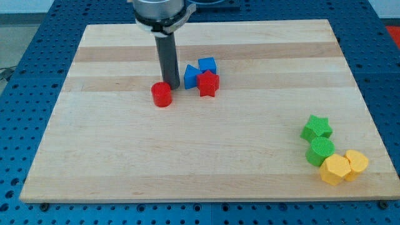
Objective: Move the red circle down to the red star
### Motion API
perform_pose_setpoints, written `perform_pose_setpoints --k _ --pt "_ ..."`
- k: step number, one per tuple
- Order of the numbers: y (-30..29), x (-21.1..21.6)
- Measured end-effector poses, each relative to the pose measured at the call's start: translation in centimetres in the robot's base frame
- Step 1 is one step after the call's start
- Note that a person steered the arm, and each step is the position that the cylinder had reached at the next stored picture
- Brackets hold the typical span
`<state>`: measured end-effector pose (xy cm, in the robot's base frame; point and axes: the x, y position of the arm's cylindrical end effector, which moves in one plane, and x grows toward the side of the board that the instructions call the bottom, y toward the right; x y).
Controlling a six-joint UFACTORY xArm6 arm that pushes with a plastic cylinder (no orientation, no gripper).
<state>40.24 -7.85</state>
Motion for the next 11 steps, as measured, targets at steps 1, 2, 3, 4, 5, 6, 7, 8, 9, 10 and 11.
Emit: perform_pose_setpoints --k 1,2,3,4,5,6,7,8,9,10,11 --pt "-0.3 0.4" --pt "-0.9 2.0" --pt "-1.2 -0.9" --pt "-3.1 -0.3" --pt "-5.3 2.9" --pt "-6.5 6.4" --pt "-4.4 8.9" --pt "-4.4 9.0" --pt "-1.4 9.0" --pt "2.8 8.5" --pt "2.8 8.6"
